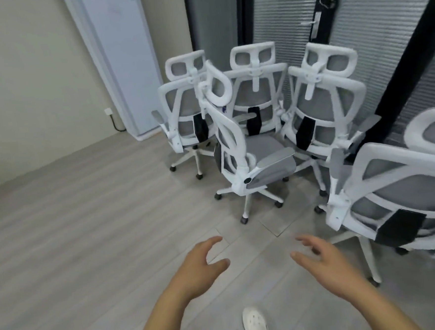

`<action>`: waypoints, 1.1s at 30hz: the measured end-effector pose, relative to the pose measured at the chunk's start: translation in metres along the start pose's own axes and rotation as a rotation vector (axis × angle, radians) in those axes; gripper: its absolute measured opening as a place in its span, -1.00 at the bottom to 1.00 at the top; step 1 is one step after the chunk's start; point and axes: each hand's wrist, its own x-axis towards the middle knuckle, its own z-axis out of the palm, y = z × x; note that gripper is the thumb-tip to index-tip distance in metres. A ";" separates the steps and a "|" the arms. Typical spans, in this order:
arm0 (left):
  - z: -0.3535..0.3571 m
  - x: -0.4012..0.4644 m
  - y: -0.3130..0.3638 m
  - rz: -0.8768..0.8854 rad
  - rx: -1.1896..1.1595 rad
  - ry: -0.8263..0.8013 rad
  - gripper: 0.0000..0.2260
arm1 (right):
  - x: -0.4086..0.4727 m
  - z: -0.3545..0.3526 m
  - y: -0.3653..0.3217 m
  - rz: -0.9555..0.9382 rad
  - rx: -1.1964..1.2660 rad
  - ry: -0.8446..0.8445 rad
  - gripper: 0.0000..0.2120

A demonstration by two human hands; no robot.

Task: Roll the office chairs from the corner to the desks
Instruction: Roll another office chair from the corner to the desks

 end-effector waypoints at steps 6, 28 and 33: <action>-0.061 0.127 0.014 -0.076 0.059 0.014 -0.52 | 0.157 0.008 -0.050 -0.031 0.069 -0.012 -0.60; -0.363 0.552 -0.023 0.071 0.089 0.005 -0.50 | 0.571 0.064 -0.316 -0.034 -0.062 0.106 -0.50; -0.402 0.662 0.022 0.236 0.224 -0.095 -0.47 | 0.633 0.070 -0.345 -0.017 -0.108 0.158 -0.45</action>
